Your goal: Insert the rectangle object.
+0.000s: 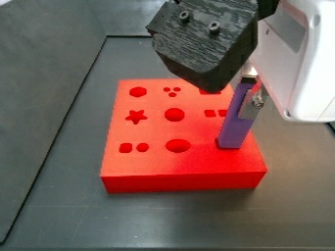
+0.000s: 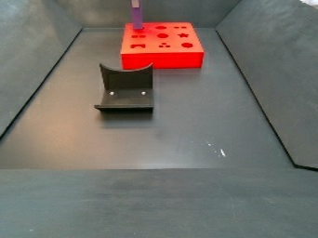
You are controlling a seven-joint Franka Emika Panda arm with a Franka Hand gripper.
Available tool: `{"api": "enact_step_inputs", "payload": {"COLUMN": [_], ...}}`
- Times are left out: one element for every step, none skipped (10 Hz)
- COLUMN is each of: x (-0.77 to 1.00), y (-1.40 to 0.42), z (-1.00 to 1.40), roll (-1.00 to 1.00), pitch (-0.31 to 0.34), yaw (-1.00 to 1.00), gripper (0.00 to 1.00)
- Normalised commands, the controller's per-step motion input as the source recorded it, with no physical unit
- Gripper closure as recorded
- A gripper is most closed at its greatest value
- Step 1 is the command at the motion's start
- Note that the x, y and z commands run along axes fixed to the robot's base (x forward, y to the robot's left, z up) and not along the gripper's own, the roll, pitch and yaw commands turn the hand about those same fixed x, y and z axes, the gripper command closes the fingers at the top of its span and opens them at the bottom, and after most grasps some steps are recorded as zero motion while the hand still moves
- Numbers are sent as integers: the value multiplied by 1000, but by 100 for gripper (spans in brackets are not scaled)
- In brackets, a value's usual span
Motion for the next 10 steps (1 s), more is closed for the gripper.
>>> {"api": "enact_step_inputs", "payload": {"x": [0,0,-71,-149,-103,0,31,74,91,137], "y": [0,0,0,0,0,0,0,0,0,0], "z": [-109,-97,-91,-46,-63,-74,-91,-197,-354,-420], "roll": [-74,-67,-69,-76,-79,-129,-123,-120,-74,-4], "pitch": [-34,-37,-50,-57,-64,-84,-59,-43,-21,0], "yaw": [243,217,97,0,0,0,0,0,-11,-63], "gripper": [100,100,100,100,100,100,100,100,100,100]}}
